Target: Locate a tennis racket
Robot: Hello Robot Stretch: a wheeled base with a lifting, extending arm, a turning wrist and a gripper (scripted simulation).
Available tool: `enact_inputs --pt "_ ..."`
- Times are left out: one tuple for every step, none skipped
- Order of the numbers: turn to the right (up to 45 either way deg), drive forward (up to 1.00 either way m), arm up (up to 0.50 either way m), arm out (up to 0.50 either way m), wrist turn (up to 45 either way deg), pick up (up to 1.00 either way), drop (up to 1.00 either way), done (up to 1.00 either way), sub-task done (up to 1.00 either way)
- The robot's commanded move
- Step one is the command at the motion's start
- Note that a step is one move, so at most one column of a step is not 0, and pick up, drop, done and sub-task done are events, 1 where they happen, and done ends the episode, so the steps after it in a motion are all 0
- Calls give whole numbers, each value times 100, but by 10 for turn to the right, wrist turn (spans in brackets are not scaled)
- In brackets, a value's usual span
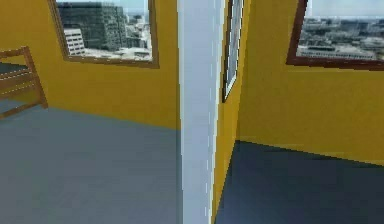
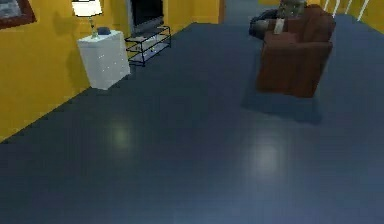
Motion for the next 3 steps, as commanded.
enact_inputs --pt "0 5 0 0 0 0 0 0 0" --pt "-450 0 0 0 0 0 0 0 0" --pt "-180 0 0 0 0 0 0 0 0"
